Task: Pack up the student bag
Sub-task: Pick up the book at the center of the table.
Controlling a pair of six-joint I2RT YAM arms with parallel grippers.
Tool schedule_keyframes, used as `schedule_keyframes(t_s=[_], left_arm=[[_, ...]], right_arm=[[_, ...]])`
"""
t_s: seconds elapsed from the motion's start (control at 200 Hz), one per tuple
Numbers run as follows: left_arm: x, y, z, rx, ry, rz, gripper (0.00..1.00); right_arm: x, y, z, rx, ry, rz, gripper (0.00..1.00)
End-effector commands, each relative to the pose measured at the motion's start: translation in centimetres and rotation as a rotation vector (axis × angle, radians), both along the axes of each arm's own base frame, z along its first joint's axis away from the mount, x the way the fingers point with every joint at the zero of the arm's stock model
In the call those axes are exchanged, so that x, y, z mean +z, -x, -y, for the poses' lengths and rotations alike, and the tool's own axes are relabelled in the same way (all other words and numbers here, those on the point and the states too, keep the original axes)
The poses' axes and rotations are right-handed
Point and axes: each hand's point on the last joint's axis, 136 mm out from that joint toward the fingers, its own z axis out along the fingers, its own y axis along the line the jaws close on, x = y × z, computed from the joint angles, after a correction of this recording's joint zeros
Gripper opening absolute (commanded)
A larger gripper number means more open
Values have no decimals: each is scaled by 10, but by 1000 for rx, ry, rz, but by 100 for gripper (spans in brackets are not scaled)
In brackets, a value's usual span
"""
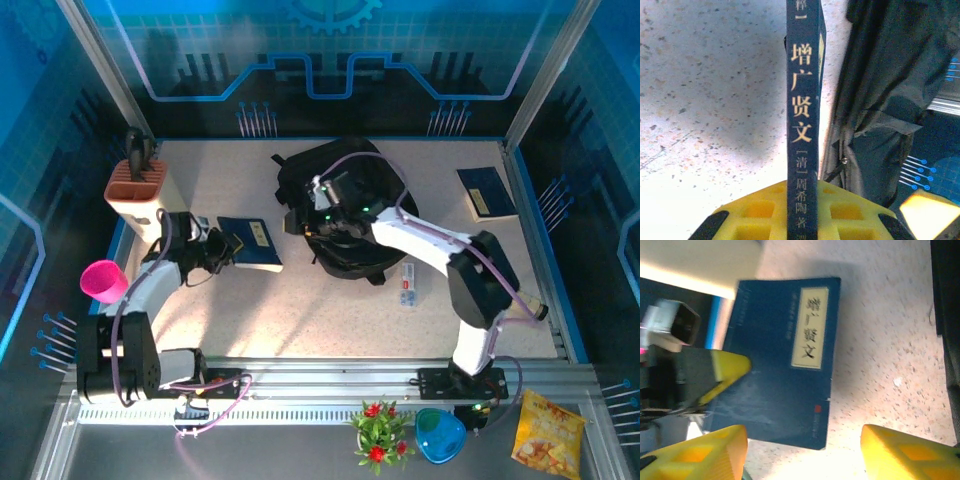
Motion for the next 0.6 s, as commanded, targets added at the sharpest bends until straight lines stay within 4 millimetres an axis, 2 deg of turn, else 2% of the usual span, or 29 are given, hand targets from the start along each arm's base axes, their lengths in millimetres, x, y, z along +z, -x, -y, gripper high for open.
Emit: schedule_keyframes(t_s=[0.0, 0.105, 0.255, 0.405, 0.47, 0.48, 0.495, 0.595], left_arm=[[29, -13, 0, 62, 94, 99, 0], [59, -34, 3, 104, 208, 211, 0], [93, -53, 7, 166, 261, 331, 0], [114, -63, 31, 215, 295, 408, 0], [123, -67, 46, 226, 307, 443, 0], [124, -67, 49, 227, 310, 447, 0], [125, -68, 52, 230, 311, 453, 0], [132, -72, 72, 243, 318, 478, 0]], right_arm=[[12, -4, 16, -74, -147, -46, 67], [18, -6, 39, -155, -251, -80, 72], [17, -7, 65, -262, -332, -127, 79], [29, -10, 71, -329, -434, -130, 85], [42, -13, 68, -346, -492, -122, 86], [35, -11, 69, -352, -488, -134, 86], [36, -11, 69, -358, -496, -135, 87], [46, -14, 65, -391, -539, -115, 87]])
